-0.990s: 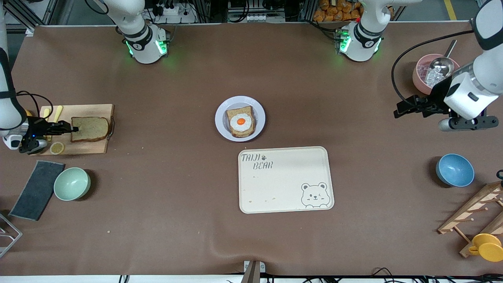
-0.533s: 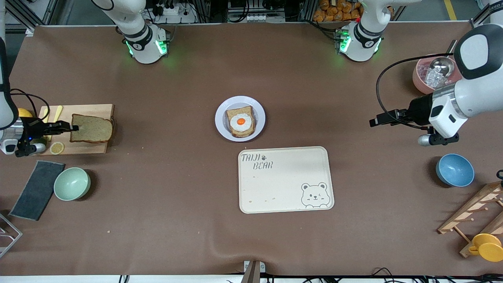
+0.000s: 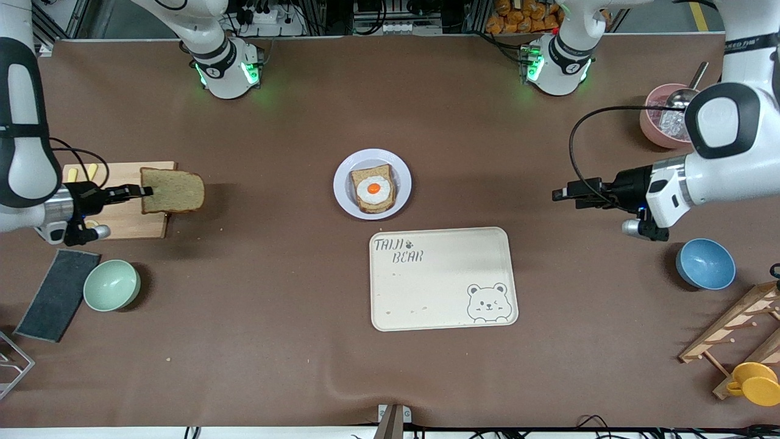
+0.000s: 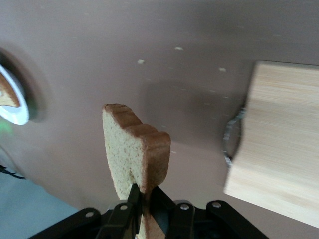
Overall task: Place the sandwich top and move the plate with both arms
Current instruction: 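Carry the bread over the plate while the left gripper nears the plate, then lower the bread onto the sandwich while the left gripper grips the plate rim, then open the right gripper and draw the right arm back to rest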
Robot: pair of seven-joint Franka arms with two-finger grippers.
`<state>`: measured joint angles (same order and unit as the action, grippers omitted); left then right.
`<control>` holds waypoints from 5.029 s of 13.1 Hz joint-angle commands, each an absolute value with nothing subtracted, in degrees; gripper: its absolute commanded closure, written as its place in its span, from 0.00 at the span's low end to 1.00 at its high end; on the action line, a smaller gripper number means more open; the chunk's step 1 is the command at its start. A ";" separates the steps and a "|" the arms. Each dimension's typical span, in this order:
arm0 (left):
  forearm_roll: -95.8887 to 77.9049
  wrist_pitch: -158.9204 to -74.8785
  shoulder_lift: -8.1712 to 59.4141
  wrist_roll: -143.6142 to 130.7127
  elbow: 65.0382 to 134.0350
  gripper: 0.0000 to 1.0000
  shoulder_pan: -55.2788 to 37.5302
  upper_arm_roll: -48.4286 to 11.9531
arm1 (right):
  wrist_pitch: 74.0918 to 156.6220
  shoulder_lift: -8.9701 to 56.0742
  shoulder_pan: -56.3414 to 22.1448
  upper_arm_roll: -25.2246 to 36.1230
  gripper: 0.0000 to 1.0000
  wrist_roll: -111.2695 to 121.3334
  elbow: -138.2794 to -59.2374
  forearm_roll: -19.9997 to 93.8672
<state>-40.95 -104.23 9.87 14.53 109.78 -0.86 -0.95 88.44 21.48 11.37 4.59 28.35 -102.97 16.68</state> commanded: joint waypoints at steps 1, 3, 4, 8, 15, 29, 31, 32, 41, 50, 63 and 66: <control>-44.19 -104.77 10.37 16.43 111.26 0.00 -0.79 -1.23 | 85.88 20.39 7.40 5.10 1.00 24.62 -103.18 20.81; -49.19 -104.85 10.98 18.01 113.19 0.00 -1.32 -1.14 | 84.38 19.95 5.11 5.01 1.00 21.90 -103.36 24.50; -50.26 -104.85 11.60 18.02 113.29 0.00 -1.58 -1.23 | 83.85 19.95 3.27 5.10 1.00 20.58 -103.45 26.26; -51.59 -110.28 12.48 18.02 116.27 0.00 -2.81 -2.54 | 84.72 20.30 -3.85 5.10 1.00 15.91 -104.58 31.45; -59.50 -119.07 13.88 18.28 118.48 0.00 -2.99 -7.90 | 97.81 22.58 -15.18 5.10 1.00 15.91 -110.92 48.48; -73.12 -123.31 19.51 25.49 122.52 0.00 -5.45 -11.51 | 117.86 25.31 -32.26 5.10 0.77 15.29 -115.49 62.40; -75.75 -123.31 20.39 26.10 123.04 0.00 -6.50 -11.51 | 117.60 25.57 -31.82 5.18 0.21 14.60 -115.49 62.40; -77.59 -123.57 21.17 27.50 123.13 0.00 -7.37 -11.51 | 117.51 25.84 -31.56 5.19 0.01 13.63 -115.40 62.40; -95.09 -127.97 24.70 46.12 127.70 0.16 -14.41 -11.60 | 106.11 22.07 -25.85 8.60 0.00 12.66 -114.61 59.60; -103.61 -127.71 26.54 64.32 133.07 0.37 -14.50 -14.23 | 86.40 22.50 -22.34 24.78 0.00 13.97 -100.47 32.46; -112.50 -127.44 35.24 77.52 130.17 0.64 -15.29 -17.75 | 83.60 22.94 -14.77 24.70 0.00 28.83 -79.11 10.72; -112.59 -127.44 36.30 77.43 129.29 0.64 -15.29 -18.10 | 82.27 22.85 -14.68 24.79 0.00 28.74 -76.91 11.07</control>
<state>-110.65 -127.10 34.67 75.78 130.58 -14.95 -17.44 83.65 22.45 -15.08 25.06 28.26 -79.39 12.17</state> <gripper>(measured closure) 0.639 0.000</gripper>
